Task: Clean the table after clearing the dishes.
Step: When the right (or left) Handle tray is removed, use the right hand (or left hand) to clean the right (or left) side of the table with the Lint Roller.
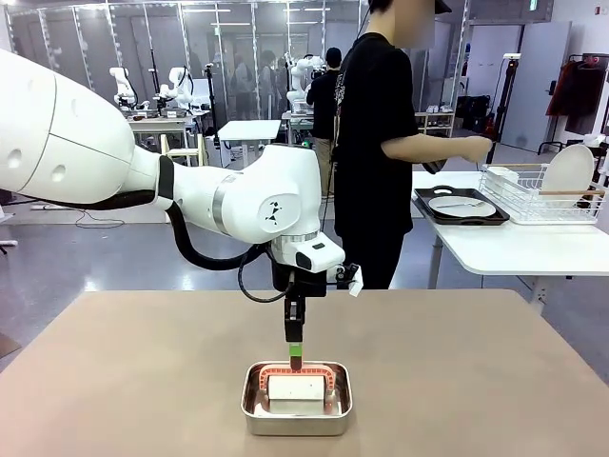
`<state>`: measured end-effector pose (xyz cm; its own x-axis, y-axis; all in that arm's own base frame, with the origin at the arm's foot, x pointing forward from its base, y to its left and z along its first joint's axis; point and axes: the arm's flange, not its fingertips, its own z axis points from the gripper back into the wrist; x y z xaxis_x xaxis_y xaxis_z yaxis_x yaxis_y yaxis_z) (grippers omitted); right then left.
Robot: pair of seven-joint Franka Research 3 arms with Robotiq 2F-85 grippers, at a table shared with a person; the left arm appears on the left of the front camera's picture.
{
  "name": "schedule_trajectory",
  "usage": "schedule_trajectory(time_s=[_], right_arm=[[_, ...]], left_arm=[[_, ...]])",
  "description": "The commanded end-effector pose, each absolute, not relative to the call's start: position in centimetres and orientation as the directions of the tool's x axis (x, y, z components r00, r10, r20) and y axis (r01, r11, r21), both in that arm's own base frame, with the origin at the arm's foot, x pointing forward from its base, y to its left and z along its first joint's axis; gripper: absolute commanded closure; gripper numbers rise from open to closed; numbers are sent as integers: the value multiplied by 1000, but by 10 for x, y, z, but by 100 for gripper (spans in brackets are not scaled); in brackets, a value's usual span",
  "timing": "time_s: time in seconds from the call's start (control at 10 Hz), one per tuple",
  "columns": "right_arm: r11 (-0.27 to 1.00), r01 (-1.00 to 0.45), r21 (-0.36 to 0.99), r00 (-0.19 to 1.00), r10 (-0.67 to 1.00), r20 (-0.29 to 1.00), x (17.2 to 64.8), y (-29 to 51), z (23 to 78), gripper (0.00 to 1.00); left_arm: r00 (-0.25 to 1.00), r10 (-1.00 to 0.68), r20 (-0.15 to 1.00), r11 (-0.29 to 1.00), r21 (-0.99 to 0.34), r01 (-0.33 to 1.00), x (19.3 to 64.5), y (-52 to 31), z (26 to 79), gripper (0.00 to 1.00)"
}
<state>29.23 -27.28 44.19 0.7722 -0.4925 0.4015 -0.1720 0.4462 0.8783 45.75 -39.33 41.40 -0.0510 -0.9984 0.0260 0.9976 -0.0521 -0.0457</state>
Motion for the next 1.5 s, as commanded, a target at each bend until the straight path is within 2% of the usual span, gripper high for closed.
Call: schedule_trajectory(time_s=[0.0, 0.2, 0.3, 0.6, 1.1, 1.4], right_arm=[[449, -173, 877, 770, -493, 404, 291, -272, 445, 0], [449, -173, 877, 770, -493, 404, 291, -272, 445, 0], [449, -173, 877, 770, -493, 404, 291, -272, 445, 0], [449, -173, 877, 770, -493, 404, 291, -272, 445, 0], [449, -173, 877, 770, -493, 404, 291, -272, 445, 0], [449, -173, 877, 770, -493, 404, 291, -272, 445, 0]], left_arm=[[-35, -999, 11, -35, -31, 999, 451, -394, 415, 77], [-30, -999, 13, -30, -32, 999, 452, -393, 417, 97], [-29, -999, 13, -30, -29, 999, 452, -393, 420, 100], [-18, -1000, 17, -18, -31, 999, 452, -391, 431, 98], [20, -996, 81, 16, -50, 999, 457, -377, 483, 100], [126, -986, 112, 107, -161, 981, 455, -356, 521, 100]])
